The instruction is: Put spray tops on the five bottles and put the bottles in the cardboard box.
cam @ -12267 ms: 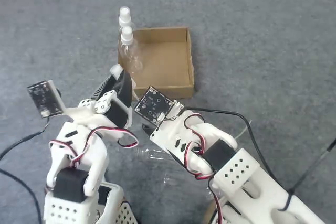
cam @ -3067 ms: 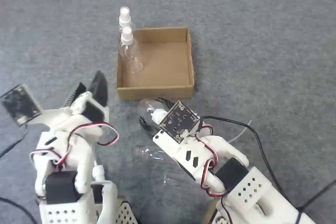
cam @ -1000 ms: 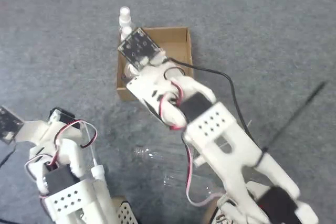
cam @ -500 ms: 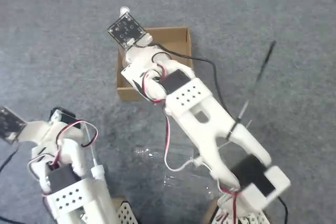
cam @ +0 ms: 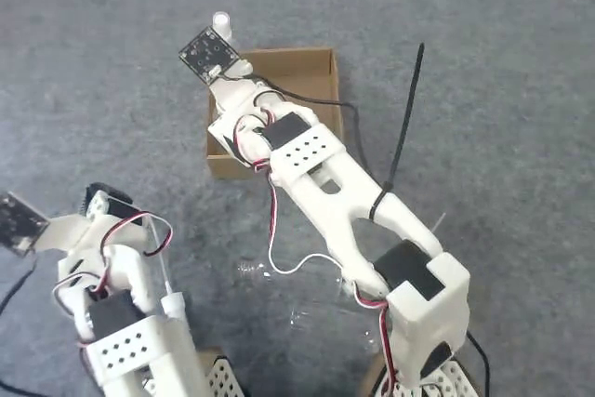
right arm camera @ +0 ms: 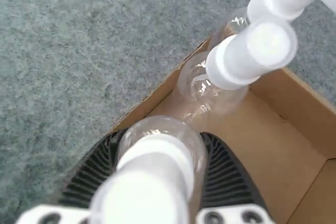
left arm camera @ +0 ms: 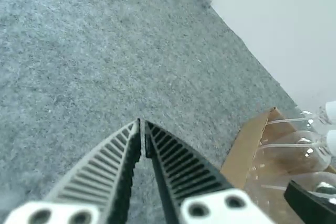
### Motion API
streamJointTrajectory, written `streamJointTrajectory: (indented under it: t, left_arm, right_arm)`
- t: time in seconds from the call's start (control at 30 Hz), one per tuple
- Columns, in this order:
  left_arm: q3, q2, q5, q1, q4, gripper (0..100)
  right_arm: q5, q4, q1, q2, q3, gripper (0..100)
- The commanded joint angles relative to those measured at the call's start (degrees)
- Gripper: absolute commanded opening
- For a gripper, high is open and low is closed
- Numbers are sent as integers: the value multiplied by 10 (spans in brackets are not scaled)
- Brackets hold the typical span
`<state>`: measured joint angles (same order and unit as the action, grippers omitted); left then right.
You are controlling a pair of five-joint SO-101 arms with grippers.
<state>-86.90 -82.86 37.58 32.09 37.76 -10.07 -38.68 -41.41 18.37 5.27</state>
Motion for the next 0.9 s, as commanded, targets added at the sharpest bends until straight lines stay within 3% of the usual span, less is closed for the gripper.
streamJointTrajectory:
  t: [0.0,0.87]
  left_arm:
    - [7,-8,-6,3,-18,13]
    - [7,-8,-6,2,-18,13]
  right_arm:
    - [0,0,5,-14,43,6]
    - [33,3,-18,18,55,6]
